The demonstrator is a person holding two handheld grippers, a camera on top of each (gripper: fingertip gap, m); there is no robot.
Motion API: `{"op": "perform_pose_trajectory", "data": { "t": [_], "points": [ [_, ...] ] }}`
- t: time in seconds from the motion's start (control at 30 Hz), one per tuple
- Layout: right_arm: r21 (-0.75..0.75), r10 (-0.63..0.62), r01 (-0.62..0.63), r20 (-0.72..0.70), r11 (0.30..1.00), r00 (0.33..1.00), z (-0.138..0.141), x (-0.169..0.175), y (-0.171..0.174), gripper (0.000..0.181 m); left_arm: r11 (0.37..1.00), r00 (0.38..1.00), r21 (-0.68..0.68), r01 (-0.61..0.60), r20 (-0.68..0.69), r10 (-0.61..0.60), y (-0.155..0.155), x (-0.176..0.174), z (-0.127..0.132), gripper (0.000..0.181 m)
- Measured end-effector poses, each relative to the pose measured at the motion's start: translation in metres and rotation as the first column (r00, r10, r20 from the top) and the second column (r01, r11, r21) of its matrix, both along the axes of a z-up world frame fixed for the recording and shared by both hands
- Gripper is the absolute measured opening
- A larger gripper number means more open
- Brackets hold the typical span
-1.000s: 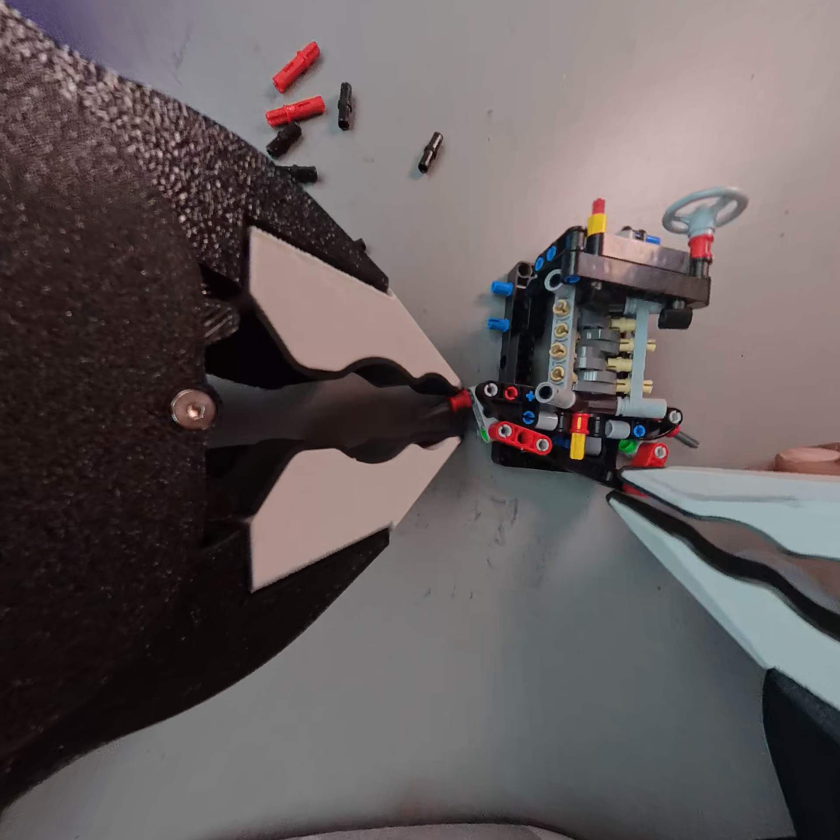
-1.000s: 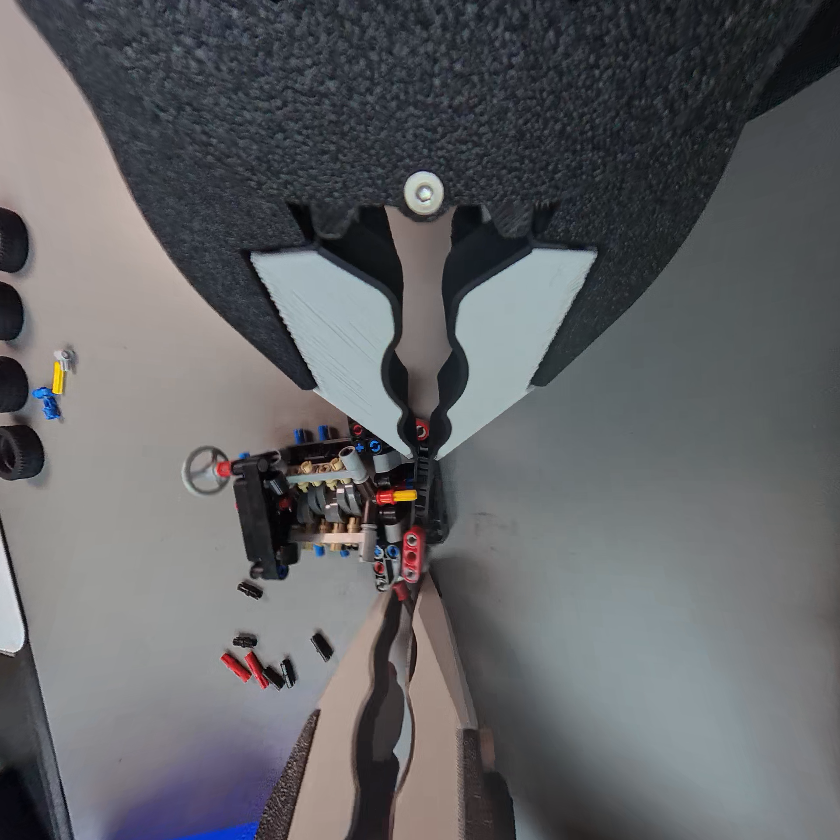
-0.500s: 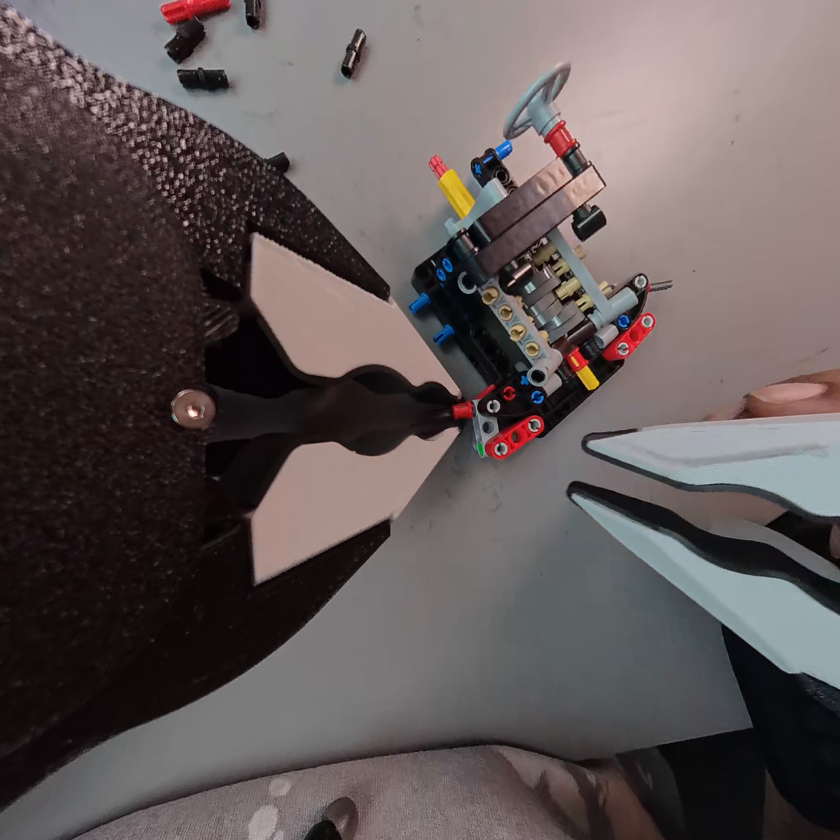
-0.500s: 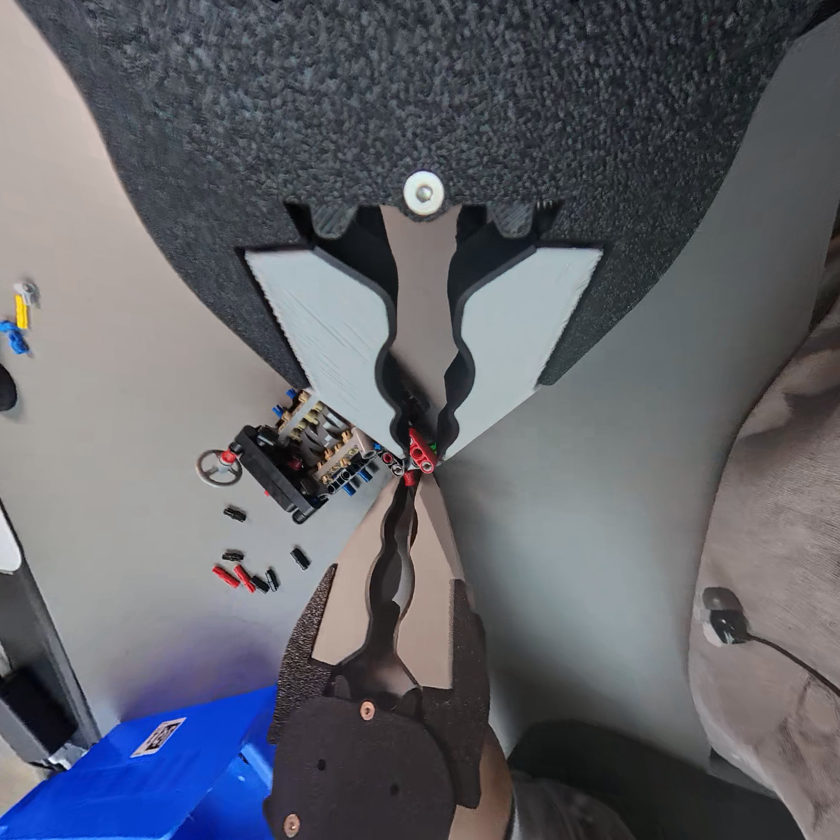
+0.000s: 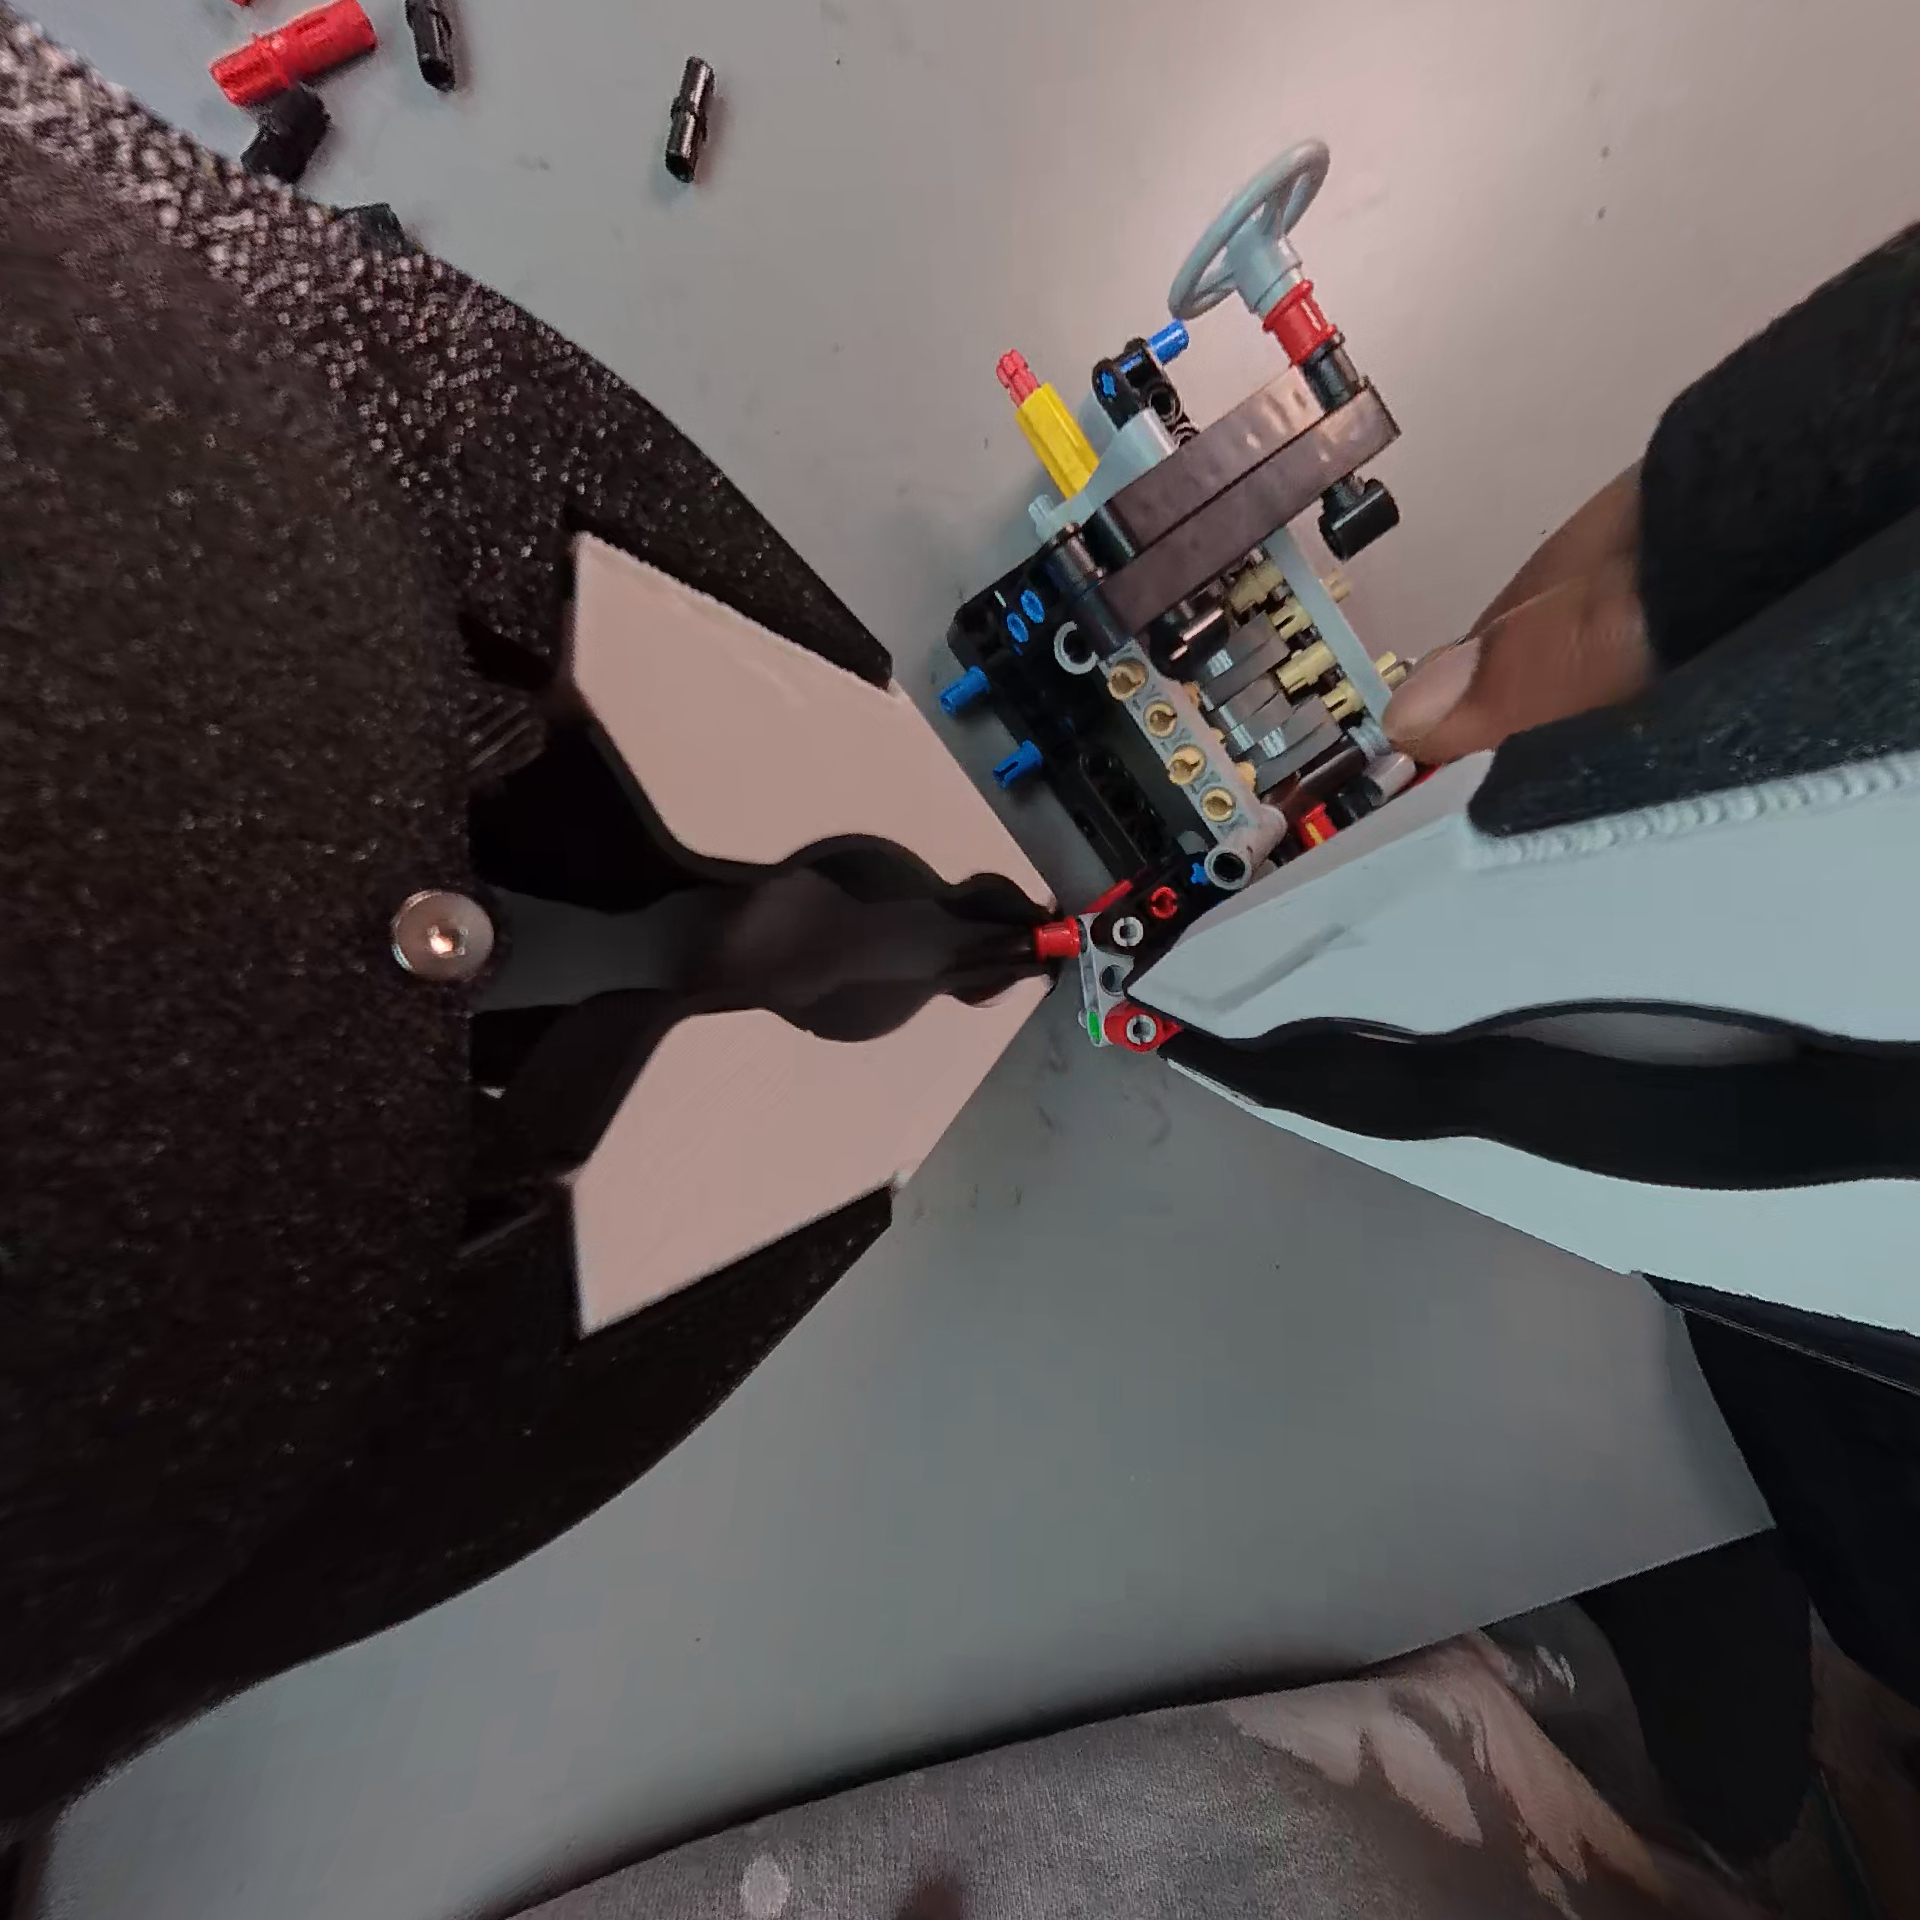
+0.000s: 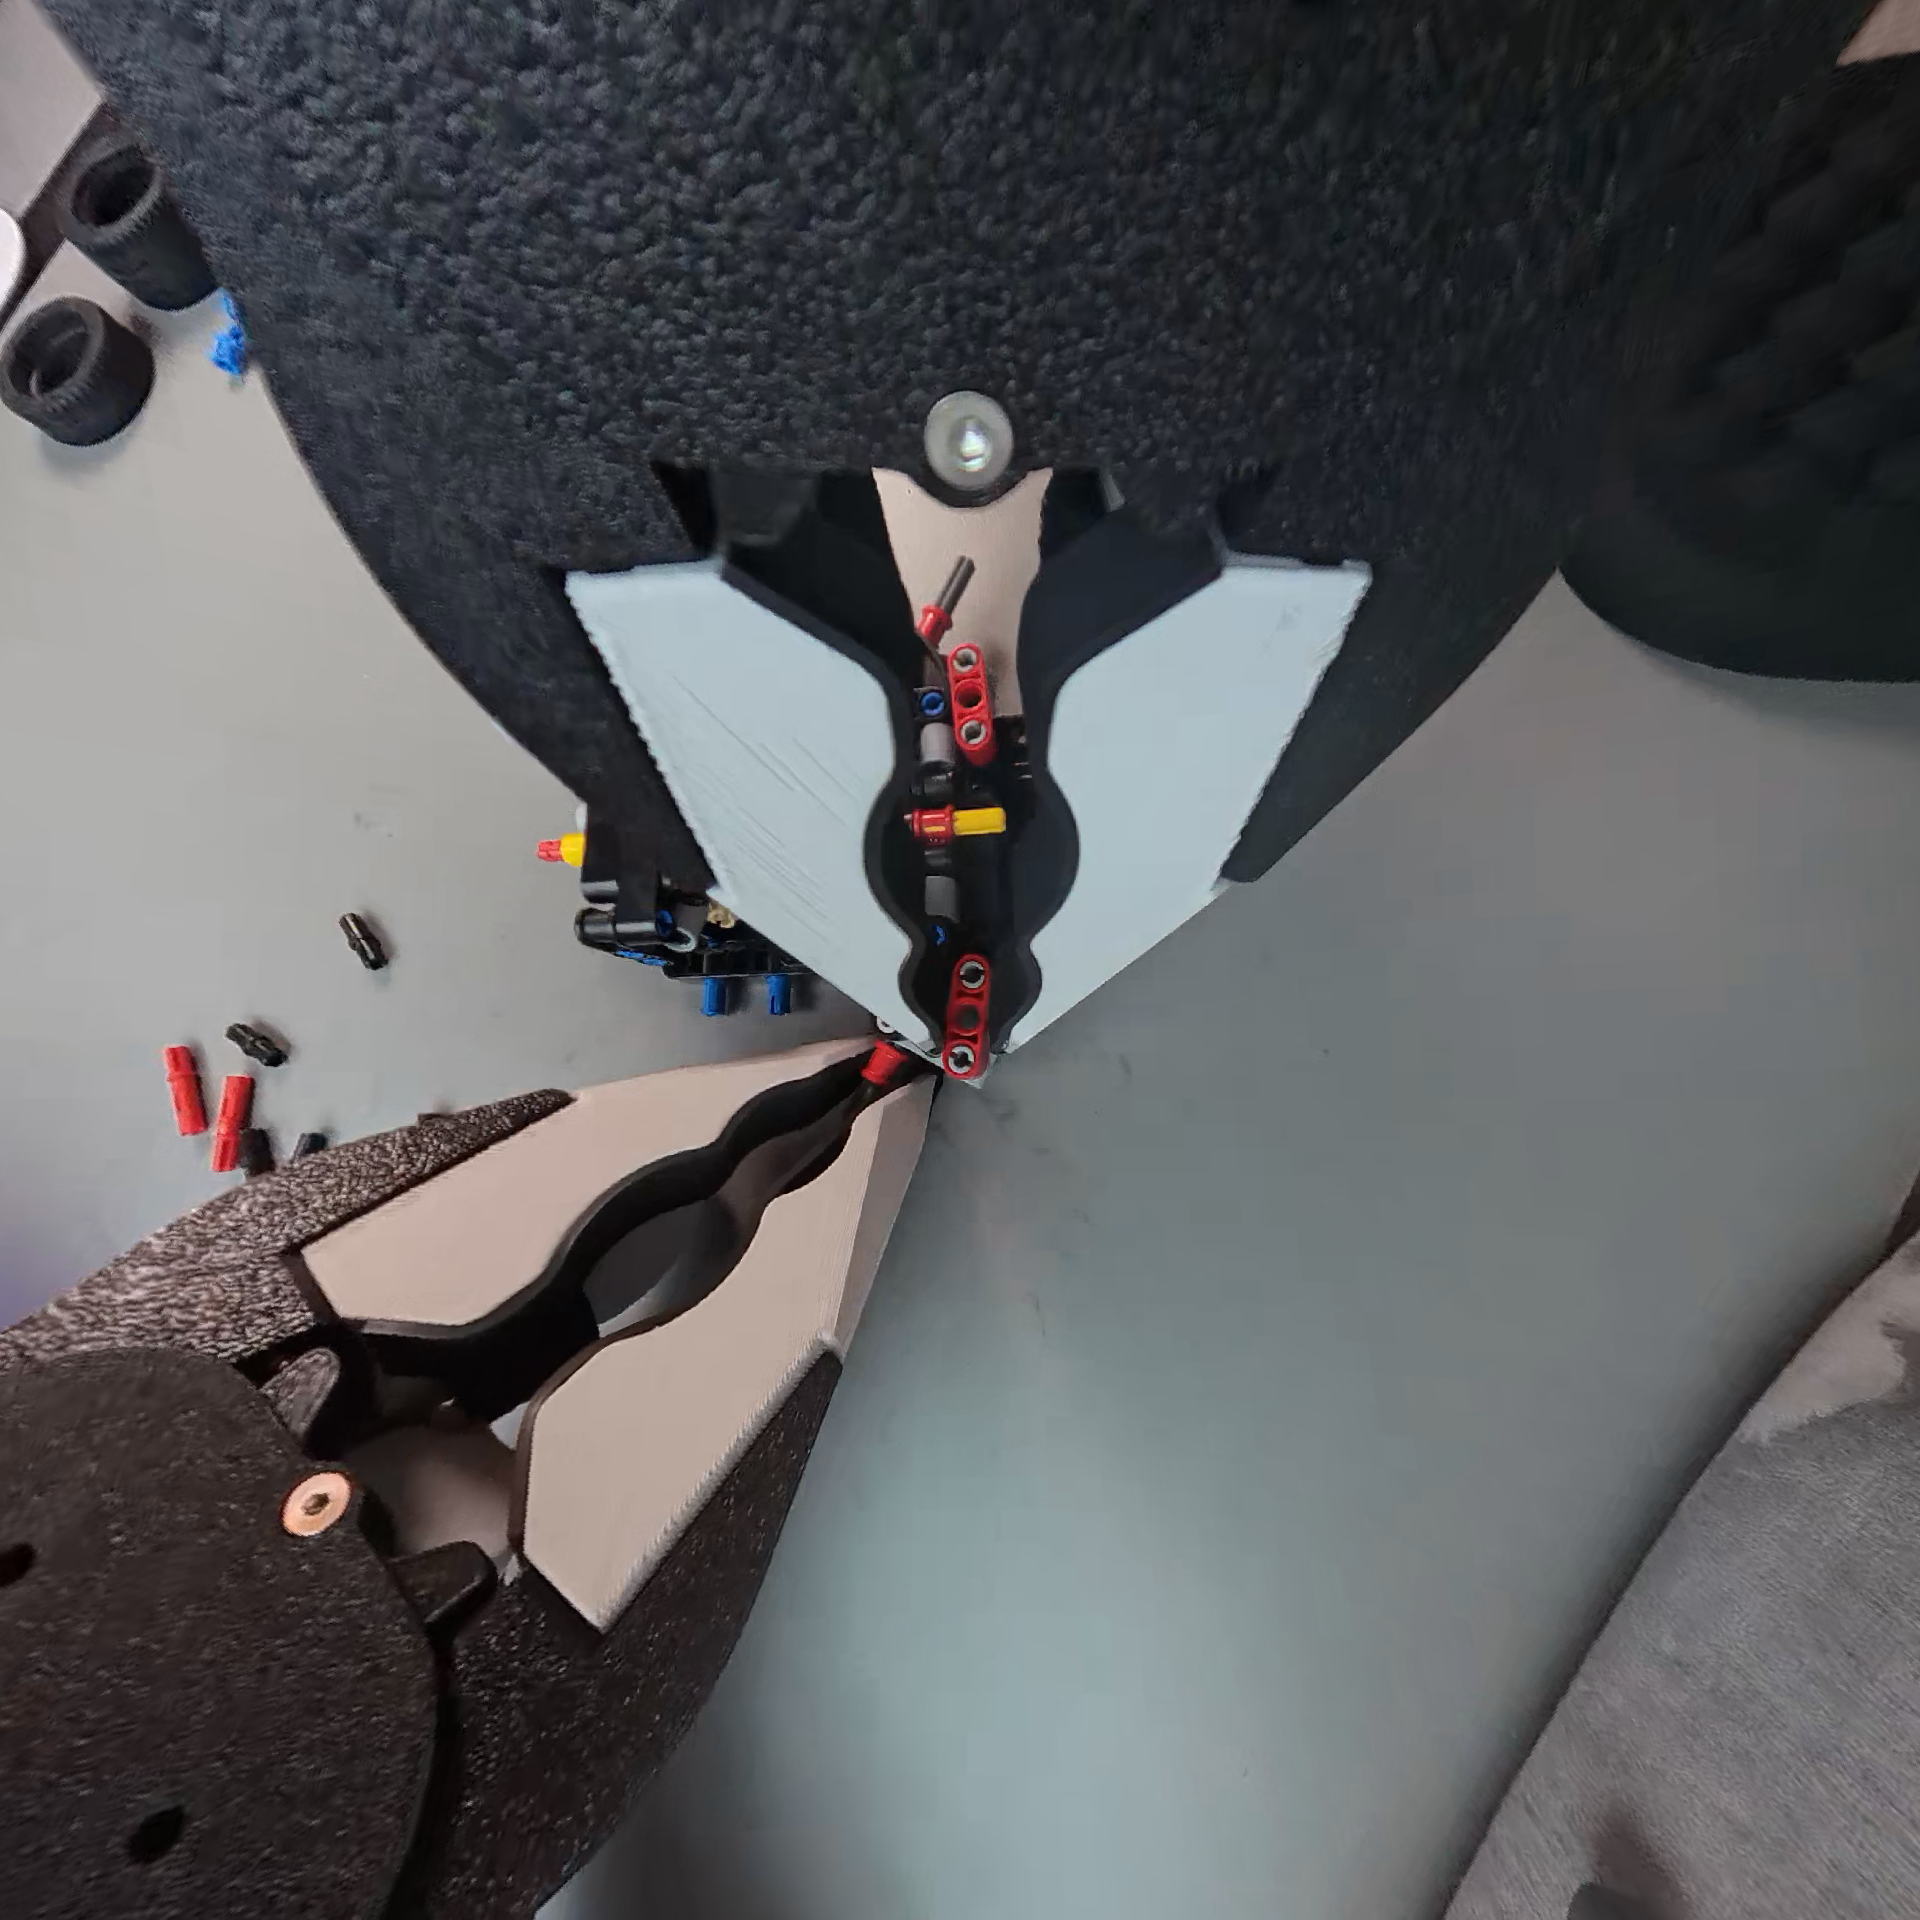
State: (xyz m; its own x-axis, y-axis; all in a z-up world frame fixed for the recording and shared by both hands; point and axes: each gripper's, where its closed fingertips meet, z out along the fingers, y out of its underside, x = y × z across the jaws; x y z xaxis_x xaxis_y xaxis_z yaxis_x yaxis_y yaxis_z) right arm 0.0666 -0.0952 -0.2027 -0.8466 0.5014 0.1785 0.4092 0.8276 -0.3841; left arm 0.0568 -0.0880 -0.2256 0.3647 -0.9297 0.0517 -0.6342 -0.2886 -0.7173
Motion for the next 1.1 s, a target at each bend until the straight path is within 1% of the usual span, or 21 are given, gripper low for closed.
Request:
{"op": "perform_pose_trajectory", "data": {
  "t": [0.13, 0.2, 0.27, 0.33, 0.47, 0.6, 0.63, 0.67, 0.7, 0.73, 0.8, 0.83, 0.9, 0.97, 1.0, 1.07, 1.1],
  "points": [
    [-0.016, 0.027, -0.026, 0.067, 1.000, 0.997, 0.001, 0.001, -0.001, 0.006, 1.000, 1.000, -0.019, 0.025, 0.001, -0.025, 0.000, 0.000, 0.000, 0.007],
    [-0.074, 0.018, -0.011, 0.087, 0.997, 0.996, 0.003, 0.002, -0.002, 0.006, 0.999, 0.999, 0.003, 0.034, -0.025, -0.034, -0.001, 0.000, 0.000, 0.007],
    [-0.166, -0.007, 0.026, 0.111, 0.986, 0.994, 0.006, 0.004, -0.005, 0.005, 0.998, 0.998, 0.029, 0.047, -0.053, -0.045, -0.002, 0.002, -0.001, 0.006],
    [-0.223, -0.023, 0.048, 0.115, 0.974, 0.993, 0.008, 0.005, -0.006, 0.005, 0.997, 0.996, 0.051, 0.054, -0.076, -0.050, -0.002, 0.002, -0.001, 0.006],
    [-0.274, -0.038, 0.071, 0.123, 0.959, 0.992, 0.010, 0.006, -0.006, 0.004, 0.995, 0.995, 0.074, 0.065, -0.087, -0.059, -0.002, 0.003, -0.001, 0.005],
    [-0.322, -0.058, 0.092, 0.114, 0.942, 0.992, 0.015, 0.007, -0.007, 0.000, 0.994, 0.994, 0.086, 0.073, -0.091, -0.065, -0.003, 0.003, -0.001, 0.005],
    [-0.473, -0.076, 0.103, 0.076, 0.875, 0.994, 0.038, -0.001, -0.020, 0.000, 0.993, 0.993, 0.088, 0.076, -0.093, -0.067, -0.003, 0.003, -0.002, 0.006],
    [-0.535, -0.114, 0.123, 0.051, 0.836, 0.992, 0.059, -0.009, -0.019, 0.000, 0.993, 0.994, 0.090, 0.075, -0.091, -0.067, -0.003, 0.003, -0.002, 0.005],
    [-0.433, -0.112, 0.093, -0.018, 0.897, 0.994, 0.060, -0.012, -0.008, 0.000, 0.993, 0.993, 0.095, 0.075, -0.093, -0.066, -0.003, 0.003, -0.002, 0.005],
    [-0.350, -0.101, 0.078, -0.047, 0.934, 0.994, 0.058, -0.012, -0.002, 0.000, 0.993, 0.994, 0.097, 0.073, -0.093, -0.064, -0.002, 0.003, -0.002, 0.005],
    [-0.363, -0.119, 0.110, -0.004, 0.925, 0.993, 0.059, -0.008, -0.008, 0.000, 0.995, 0.996, 0.072, 0.062, -0.076, -0.056, -0.002, 0.003, -0.002, 0.005],
    [-0.333, -0.117, 0.111, 0.002, 0.936, 0.993, 0.053, -0.005, -0.008, 0.000, 0.996, 0.996, 0.065, 0.059, -0.071, -0.054, -0.002, 0.003, -0.001, 0.005],
    [-0.247, -0.102, 0.105, 0.024, 0.963, 0.994, 0.037, 0.002, -0.010, 0.007, 0.996, 0.997, 0.066, 0.056, -0.064, -0.051, -0.001, 0.004, -0.001, 0.006],
    [-0.204, -0.109, 0.113, 0.033, 0.972, 0.994, 0.025, 0.003, -0.013, 0.016, 0.998, 0.998, 0.056, 0.043, -0.038, -0.041, -0.001, 0.003, -0.001, 0.007],
    [-0.170, -0.106, 0.110, 0.034, 0.979, 0.994, 0.019, 0.004, -0.013, 0.017, 0.998, 0.999, 0.052, 0.036, -0.029, -0.035, -0.001, 0.002, -0.001, 0.008],
    [-0.103, -0.110, 0.113, 0.029, 0.988, 0.993, 0.010, 0.005, -0.008, 0.017, 0.999, 1.000, 0.047, 0.026, -0.004, -0.026, -0.002, 0.000, 0.004, 0.021],
    [-0.074, -0.111, 0.113, 0.035, 0.991, 0.993, 0.006, 0.006, -0.006, 0.016, 0.999, 1.000, 0.047, 0.016, 0.013, -0.017, -0.003, -0.002, 0.008, 0.023]
  ]
}}
